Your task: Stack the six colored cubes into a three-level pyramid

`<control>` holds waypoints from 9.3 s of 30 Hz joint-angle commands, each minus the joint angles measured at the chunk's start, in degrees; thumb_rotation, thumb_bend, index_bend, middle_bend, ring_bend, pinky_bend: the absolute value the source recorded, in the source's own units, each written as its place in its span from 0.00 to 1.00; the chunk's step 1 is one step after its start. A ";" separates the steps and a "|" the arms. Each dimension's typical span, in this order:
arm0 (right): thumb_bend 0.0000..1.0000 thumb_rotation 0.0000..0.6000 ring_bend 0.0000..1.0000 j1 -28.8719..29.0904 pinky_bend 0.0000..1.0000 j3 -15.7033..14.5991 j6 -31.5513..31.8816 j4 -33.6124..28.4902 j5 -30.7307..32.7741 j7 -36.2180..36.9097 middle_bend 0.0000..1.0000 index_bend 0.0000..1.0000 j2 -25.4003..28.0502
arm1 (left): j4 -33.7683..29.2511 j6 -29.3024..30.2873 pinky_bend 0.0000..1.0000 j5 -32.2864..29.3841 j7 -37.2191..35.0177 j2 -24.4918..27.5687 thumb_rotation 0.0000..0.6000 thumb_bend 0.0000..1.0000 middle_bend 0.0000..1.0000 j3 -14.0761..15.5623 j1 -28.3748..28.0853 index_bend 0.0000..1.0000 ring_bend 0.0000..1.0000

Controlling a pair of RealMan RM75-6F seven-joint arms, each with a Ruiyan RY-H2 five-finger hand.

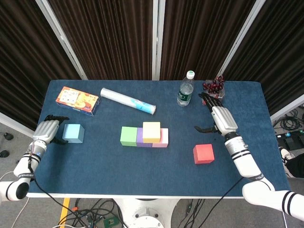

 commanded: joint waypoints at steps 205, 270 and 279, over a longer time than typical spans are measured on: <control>0.10 1.00 0.00 -4.04 0.00 0.32 0.82 4.52 -4.78 13.17 0.01 0.00 1.60 | -18.01 -1.42 0.07 -3.09 -3.84 -1.52 1.00 0.28 0.40 -5.59 -16.27 0.29 0.19; 0.10 1.00 0.00 -5.13 0.00 0.13 0.93 5.86 -5.60 15.99 0.01 0.00 2.20 | -20.38 3.32 0.07 -14.96 8.64 -7.56 1.00 0.28 0.40 -6.02 -19.88 0.29 0.19; 0.10 1.00 0.00 -5.22 0.00 0.10 0.95 5.91 -5.67 16.16 0.01 0.00 2.22 | -20.88 3.30 0.07 -15.45 9.14 -7.45 1.00 0.28 0.40 -6.15 -20.01 0.29 0.19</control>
